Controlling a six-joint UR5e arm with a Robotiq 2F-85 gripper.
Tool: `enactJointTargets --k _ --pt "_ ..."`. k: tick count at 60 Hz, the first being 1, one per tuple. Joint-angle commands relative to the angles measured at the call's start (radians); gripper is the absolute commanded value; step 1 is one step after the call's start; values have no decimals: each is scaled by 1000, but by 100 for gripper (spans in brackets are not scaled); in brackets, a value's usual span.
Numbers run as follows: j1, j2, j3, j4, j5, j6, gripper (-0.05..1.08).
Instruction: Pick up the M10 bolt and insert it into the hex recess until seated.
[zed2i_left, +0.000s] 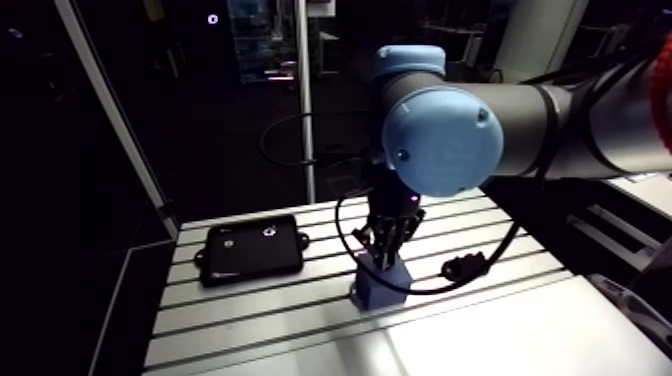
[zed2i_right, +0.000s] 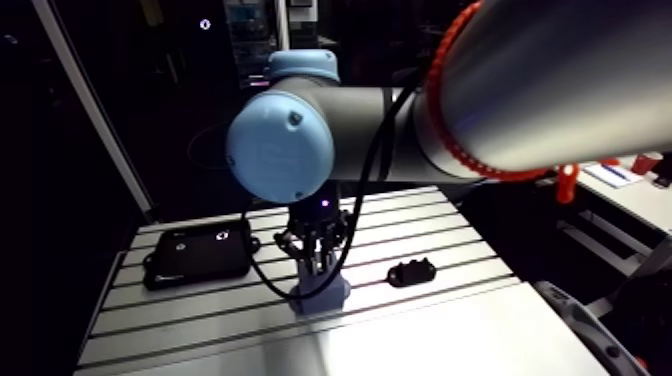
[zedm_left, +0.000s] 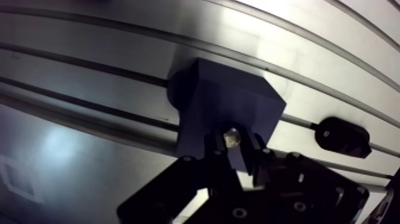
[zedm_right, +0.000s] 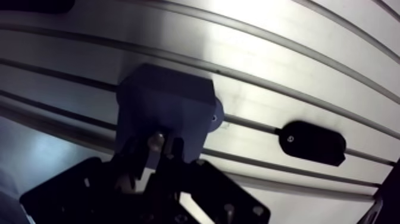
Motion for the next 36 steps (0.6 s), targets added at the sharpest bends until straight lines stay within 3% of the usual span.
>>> enactJointTargets --k 1,36 --pt "1 -2 0 2 -1 -49 71" --pt "1 -3 0 2 0 -160 71"
